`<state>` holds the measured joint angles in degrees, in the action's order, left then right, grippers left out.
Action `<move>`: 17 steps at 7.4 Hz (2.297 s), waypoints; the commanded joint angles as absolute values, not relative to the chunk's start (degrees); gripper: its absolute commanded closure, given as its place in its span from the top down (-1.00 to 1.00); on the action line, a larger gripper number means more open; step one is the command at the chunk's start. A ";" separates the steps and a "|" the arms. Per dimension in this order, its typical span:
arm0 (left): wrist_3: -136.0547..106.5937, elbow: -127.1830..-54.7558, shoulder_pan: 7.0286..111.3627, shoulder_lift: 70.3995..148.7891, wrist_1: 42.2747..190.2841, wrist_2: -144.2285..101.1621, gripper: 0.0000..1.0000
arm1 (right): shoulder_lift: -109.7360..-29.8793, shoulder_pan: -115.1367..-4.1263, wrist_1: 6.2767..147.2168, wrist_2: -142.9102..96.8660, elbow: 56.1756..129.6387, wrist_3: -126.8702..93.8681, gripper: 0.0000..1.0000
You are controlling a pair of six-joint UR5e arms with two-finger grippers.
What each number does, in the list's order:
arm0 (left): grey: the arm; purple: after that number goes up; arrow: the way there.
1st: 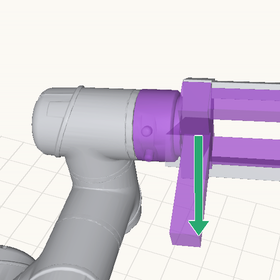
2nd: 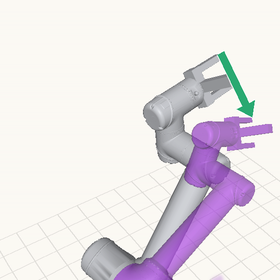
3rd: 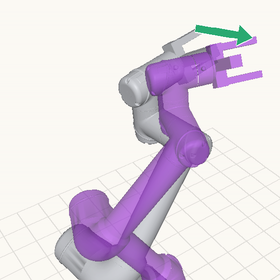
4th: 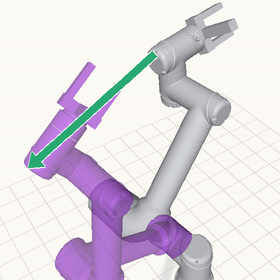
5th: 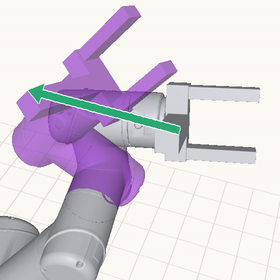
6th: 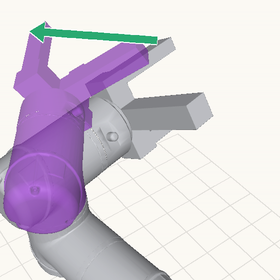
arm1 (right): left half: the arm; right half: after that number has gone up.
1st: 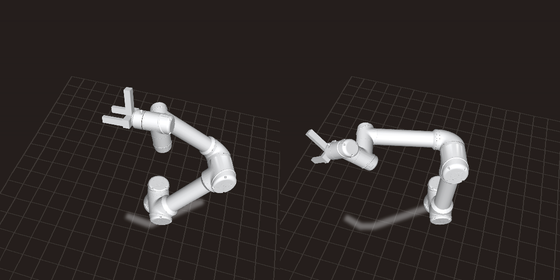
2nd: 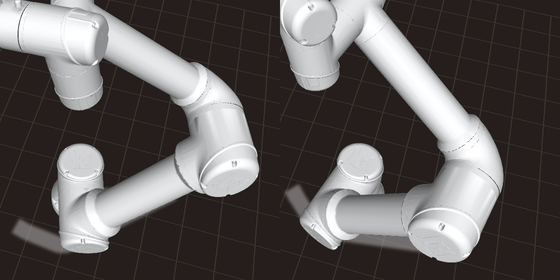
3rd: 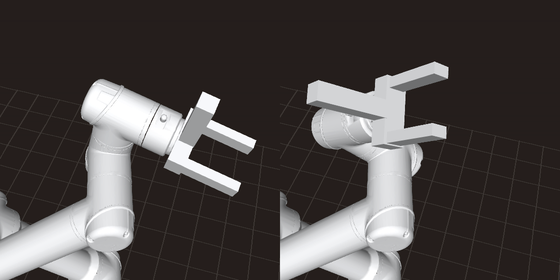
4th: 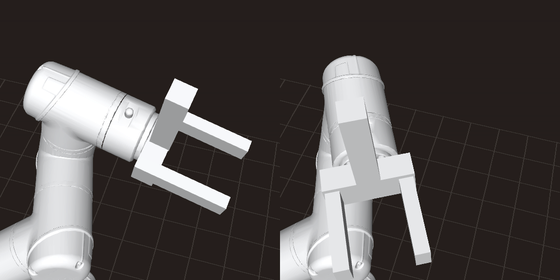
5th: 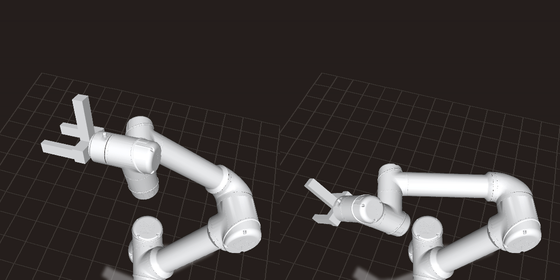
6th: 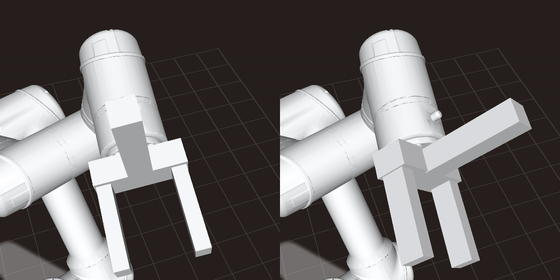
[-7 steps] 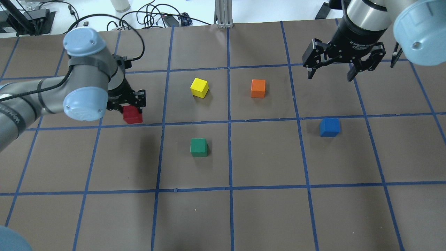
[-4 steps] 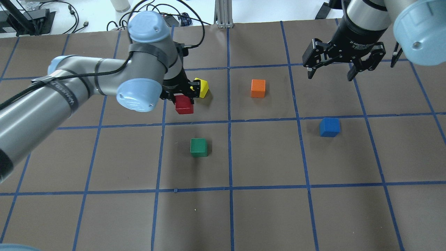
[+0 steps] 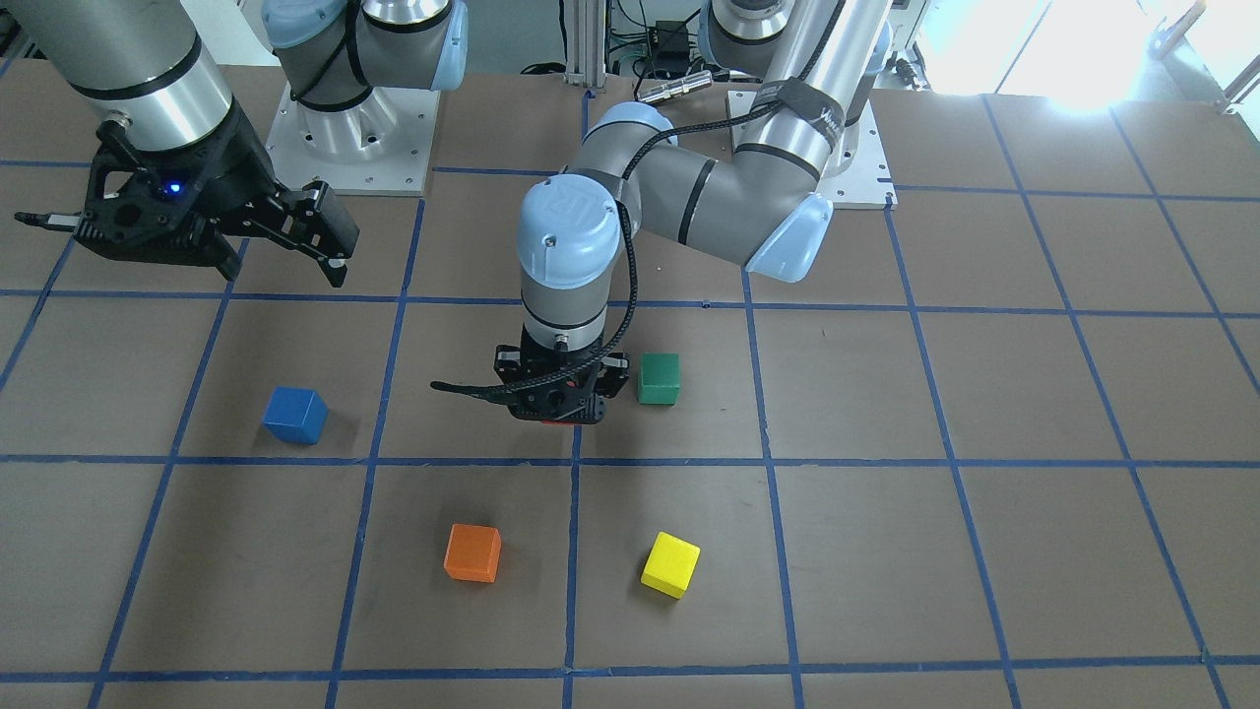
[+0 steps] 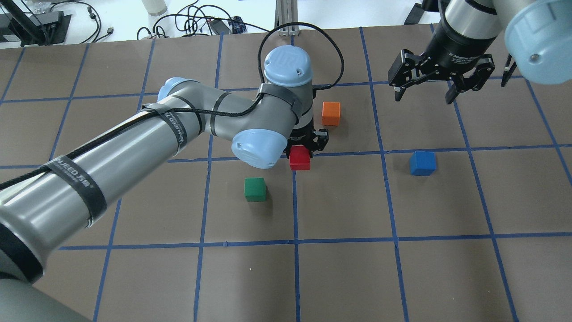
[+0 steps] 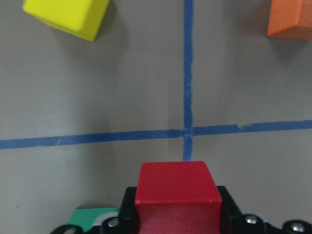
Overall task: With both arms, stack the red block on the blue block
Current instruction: 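Carry the red cube toward the table center with the left gripper, then release the red cube near the green cube and raise the left gripper, then lower the right gripper onto the red cube and grasp it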
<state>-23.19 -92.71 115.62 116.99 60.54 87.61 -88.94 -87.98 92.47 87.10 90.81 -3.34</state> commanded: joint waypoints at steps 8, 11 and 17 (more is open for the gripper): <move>-20.26 -91.59 109.31 112.89 66.05 88.68 1.00 | -88.95 -87.98 92.37 86.93 91.05 -3.43 1.00; -5.37 -90.89 96.46 100.23 80.31 89.92 1.00 | -88.68 -91.82 93.33 86.04 94.90 -8.49 1.00; -1.23 -91.32 88.77 91.05 88.77 87.11 1.00 | -79.46 -104.41 121.19 88.14 107.66 -21.27 1.00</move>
<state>-0.93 -90.95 88.79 91.30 88.35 87.46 -81.57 -103.44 118.08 87.24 106.26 -20.80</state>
